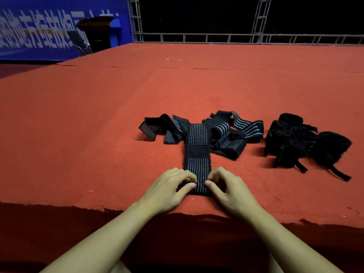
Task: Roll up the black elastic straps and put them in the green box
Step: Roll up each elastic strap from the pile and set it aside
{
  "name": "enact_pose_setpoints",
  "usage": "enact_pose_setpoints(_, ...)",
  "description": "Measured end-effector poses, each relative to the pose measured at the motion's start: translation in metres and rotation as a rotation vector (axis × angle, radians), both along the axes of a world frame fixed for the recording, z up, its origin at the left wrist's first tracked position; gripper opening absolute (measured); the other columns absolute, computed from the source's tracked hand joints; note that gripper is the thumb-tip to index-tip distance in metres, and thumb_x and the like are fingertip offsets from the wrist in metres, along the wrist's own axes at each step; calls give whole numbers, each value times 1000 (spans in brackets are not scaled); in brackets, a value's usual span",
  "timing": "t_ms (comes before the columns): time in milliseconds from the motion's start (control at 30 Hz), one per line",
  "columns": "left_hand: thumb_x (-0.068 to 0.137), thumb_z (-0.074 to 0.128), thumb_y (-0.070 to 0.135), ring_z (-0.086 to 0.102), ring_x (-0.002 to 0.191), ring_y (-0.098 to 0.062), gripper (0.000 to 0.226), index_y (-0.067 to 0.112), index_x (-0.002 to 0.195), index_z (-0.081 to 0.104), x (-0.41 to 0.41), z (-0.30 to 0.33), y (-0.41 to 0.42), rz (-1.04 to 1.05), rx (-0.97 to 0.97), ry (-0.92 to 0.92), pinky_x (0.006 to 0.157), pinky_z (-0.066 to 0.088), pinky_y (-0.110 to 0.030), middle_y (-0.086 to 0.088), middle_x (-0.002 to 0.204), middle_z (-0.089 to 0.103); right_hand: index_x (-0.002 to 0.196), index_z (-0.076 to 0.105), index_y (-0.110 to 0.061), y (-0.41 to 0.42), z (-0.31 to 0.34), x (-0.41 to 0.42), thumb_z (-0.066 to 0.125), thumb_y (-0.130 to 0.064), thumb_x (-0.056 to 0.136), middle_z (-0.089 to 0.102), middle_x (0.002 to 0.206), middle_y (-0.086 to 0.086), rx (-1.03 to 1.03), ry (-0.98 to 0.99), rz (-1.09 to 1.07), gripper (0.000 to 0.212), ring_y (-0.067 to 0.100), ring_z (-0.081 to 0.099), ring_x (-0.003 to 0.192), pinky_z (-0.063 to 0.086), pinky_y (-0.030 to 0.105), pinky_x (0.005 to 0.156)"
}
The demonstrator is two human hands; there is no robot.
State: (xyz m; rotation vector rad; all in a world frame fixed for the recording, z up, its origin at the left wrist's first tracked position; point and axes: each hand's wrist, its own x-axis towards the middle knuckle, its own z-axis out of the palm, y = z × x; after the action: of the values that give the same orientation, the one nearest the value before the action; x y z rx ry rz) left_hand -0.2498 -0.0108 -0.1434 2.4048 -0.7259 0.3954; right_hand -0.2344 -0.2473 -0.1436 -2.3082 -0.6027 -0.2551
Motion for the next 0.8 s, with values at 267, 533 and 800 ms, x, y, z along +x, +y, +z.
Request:
enact_pose_setpoints(267,100,58,43,50,93,-7,23,25,102,72,1,-4,-2,61,11,-75,88,44,-25,14,102,58,80,63,-35,2,-2,8,70,-45,93,63,72,-9,-29,65,-85,18,6,56,74,41,28,69)
enact_pose_setpoints(533,95,58,54,48,99,-6,36,31,119,73,5,-7,1,92,94,-32,93,47,-33,18,105,49,94,75,-32,-1,-7,1,57,-65,88,55,93,-17,-68,-127,-73,38,5,48,93,39,16,83)
enact_pose_setpoints(800,99,52,55,49,96,-2,35,34,120,69,5,-7,1,55,67,-3,93,45,-30,19,102,59,106,60,-34,-2,-2,-4,70,-37,93,57,96,-23,-68,-70,10,17,4,52,95,46,26,85)
